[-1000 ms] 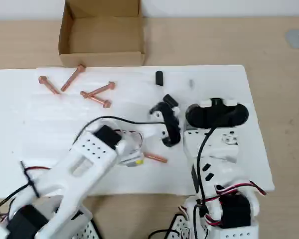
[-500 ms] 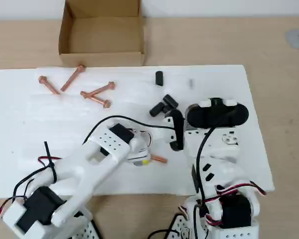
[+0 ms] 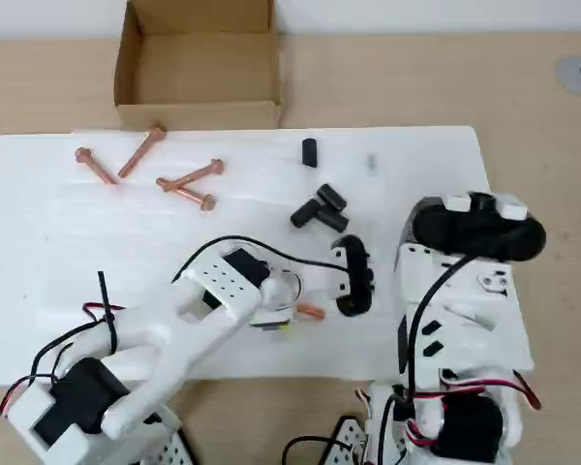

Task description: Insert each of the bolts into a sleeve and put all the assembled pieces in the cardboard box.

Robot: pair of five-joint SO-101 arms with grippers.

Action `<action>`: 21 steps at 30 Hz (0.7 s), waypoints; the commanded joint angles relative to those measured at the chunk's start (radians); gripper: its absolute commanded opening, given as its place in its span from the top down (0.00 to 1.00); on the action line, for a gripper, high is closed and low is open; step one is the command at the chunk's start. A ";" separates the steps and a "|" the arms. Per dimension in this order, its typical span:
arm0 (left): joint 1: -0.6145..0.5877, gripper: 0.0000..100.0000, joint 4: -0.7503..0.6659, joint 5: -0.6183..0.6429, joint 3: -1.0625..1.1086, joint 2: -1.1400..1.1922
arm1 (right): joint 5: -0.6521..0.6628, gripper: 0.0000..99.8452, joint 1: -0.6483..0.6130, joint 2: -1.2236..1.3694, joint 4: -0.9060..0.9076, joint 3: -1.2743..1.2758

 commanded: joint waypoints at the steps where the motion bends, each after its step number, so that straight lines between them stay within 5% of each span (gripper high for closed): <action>1: -0.126 0.99 -0.063 0.006 -0.103 0.031 | 0.008 0.99 0.018 -0.007 -0.031 -0.061; 7: -0.176 0.99 -0.057 0.190 -0.218 0.030 | 0.006 0.99 0.018 -0.007 -0.032 -0.062; 14: -0.267 0.99 0.121 0.358 -0.473 0.028 | 0.003 0.99 0.018 -0.007 -0.032 -0.065; 21: -0.358 0.99 0.296 0.402 -0.638 -0.087 | 0.003 0.99 0.018 -0.008 -0.032 -0.065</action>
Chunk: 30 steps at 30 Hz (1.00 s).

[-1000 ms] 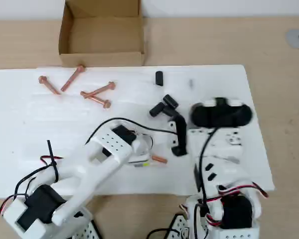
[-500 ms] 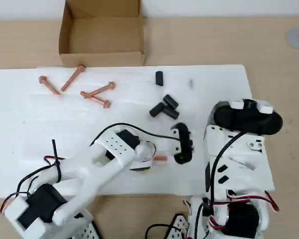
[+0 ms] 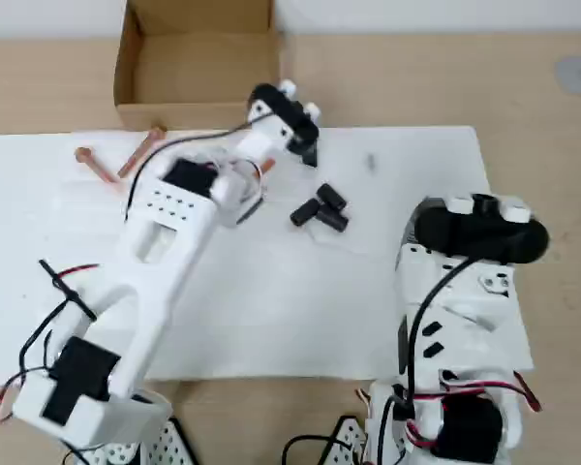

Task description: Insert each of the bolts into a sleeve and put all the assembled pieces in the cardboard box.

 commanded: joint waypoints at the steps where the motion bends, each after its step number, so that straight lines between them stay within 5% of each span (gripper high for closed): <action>1: -0.055 0.99 0.078 0.026 -0.121 -0.125 | 0.003 0.99 0.013 -0.007 -0.029 -0.064; 9: -0.269 0.99 0.319 0.037 -0.149 -0.278 | 0.002 0.99 0.008 -0.007 -0.084 -0.064; 15: -0.433 0.99 0.496 -0.319 -0.060 -0.331 | 0.002 0.99 0.007 -0.007 -0.094 -0.064; 21: -0.466 0.98 0.473 -0.987 0.180 -0.341 | 0.002 0.99 0.005 -0.007 -0.094 -0.056; 30: -0.396 0.98 0.160 -1.069 0.405 -0.338 | 0.006 0.99 0.012 -0.005 -0.086 -0.024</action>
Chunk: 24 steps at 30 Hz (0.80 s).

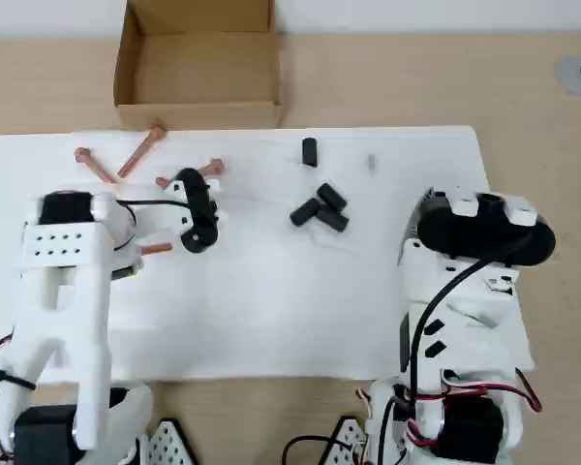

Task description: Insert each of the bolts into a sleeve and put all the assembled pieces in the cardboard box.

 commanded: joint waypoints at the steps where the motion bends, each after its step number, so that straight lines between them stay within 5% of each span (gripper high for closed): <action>1: 0.032 0.98 -0.143 -0.103 0.051 -0.028 | 0.006 0.99 0.010 -0.005 -0.025 -0.008; 17: 0.026 0.79 -0.193 -0.054 0.068 -0.031 | 0.008 0.99 0.012 -0.005 -0.029 0.019; 20: 0.037 0.78 -0.192 0.195 0.037 -0.041 | 0.009 0.99 0.012 -0.005 -0.029 0.019; 24: -0.008 0.77 -0.166 0.919 -0.092 -0.042 | 0.009 0.99 0.012 -0.005 -0.029 0.019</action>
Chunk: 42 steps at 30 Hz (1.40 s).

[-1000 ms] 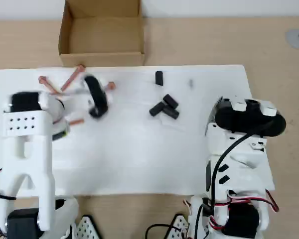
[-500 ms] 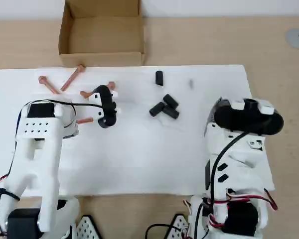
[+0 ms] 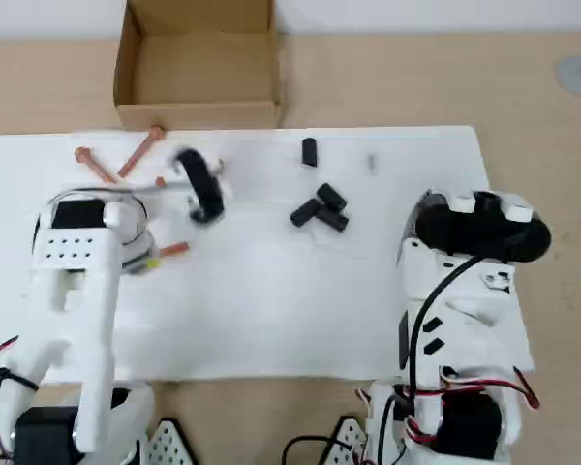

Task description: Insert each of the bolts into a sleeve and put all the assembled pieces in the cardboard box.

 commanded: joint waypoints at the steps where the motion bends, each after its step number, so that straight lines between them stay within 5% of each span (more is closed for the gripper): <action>1: -0.072 0.77 0.068 0.775 -0.143 -0.035 | 0.009 0.99 0.012 -0.005 -0.029 0.001; 6: -0.236 0.77 0.373 1.596 -0.203 -0.035 | 0.003 0.99 0.005 0.002 -0.031 0.005; 9: -0.224 0.77 0.413 1.880 -0.157 -0.028 | 0.006 0.99 0.005 0.002 -0.031 0.005; 15: -0.132 0.77 0.354 1.936 -0.048 -0.033 | 0.008 0.99 0.004 0.004 -0.031 0.004; 24: -0.066 0.77 0.049 2.292 0.183 -0.025 | 0.008 0.99 0.004 0.005 -0.029 0.005; 38: -0.054 0.77 -0.391 2.360 0.394 -0.025 | 0.003 0.99 0.004 0.004 -0.025 0.004; 42: -0.041 0.78 -0.413 2.355 0.443 -0.025 | 0.003 0.99 0.004 0.004 -0.028 0.004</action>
